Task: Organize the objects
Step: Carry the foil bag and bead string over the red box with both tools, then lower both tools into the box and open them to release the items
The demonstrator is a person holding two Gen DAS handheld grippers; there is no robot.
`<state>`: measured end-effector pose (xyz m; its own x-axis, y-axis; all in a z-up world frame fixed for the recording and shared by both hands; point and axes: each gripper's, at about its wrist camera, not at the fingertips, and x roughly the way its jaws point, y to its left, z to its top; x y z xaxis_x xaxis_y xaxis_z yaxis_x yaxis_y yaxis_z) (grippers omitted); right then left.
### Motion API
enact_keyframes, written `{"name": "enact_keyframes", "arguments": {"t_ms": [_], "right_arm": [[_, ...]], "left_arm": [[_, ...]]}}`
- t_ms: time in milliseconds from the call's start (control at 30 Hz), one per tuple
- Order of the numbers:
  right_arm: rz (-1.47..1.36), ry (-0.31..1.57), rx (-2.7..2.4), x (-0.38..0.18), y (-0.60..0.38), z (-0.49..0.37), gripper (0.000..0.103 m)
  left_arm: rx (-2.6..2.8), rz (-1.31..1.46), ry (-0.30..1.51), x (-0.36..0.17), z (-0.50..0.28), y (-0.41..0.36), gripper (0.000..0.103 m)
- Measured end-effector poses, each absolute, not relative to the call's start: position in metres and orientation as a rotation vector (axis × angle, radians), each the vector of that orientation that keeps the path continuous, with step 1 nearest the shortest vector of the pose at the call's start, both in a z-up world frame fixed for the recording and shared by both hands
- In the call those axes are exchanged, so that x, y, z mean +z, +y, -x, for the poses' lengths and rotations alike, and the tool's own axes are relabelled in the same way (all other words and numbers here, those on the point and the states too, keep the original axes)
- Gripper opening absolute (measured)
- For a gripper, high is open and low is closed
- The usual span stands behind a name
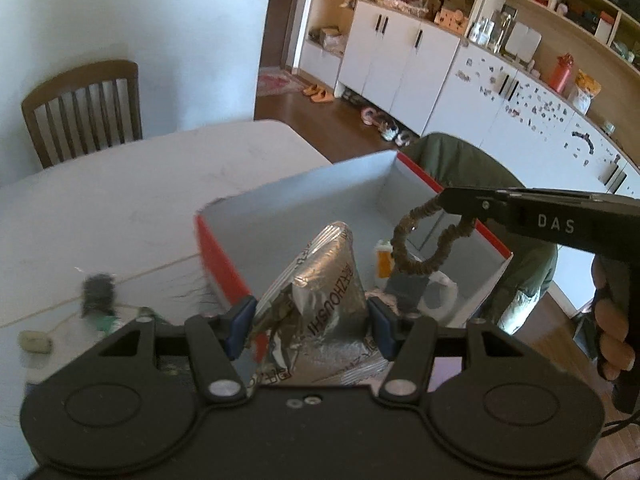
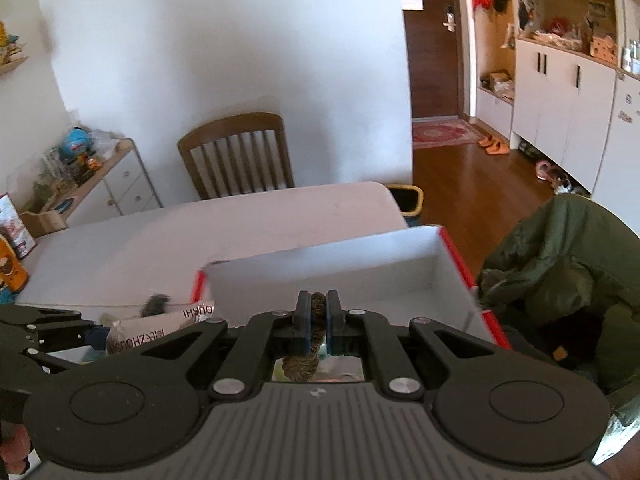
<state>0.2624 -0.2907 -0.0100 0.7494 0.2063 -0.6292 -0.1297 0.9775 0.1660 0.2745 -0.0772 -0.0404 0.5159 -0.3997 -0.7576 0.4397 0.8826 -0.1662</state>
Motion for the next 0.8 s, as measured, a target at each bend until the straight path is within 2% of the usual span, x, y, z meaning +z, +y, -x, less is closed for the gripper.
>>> {"name": "enact_keyframes", "arguments": {"t_ms": [400, 800], "right_arm": [[-0.111, 0.789, 0.164, -0.062, -0.344, -0.293, 0.006], [-0.077, 0.876, 0.237, -0.091, -0.357, -0.300, 0.006]], "left_arm": [[-0.463, -0.155, 0.992, -0.084, -0.302, -0.151, 0.059], [-0.434, -0.186, 1.094, -0.109, -0.324, -0.177, 0.059]]}}
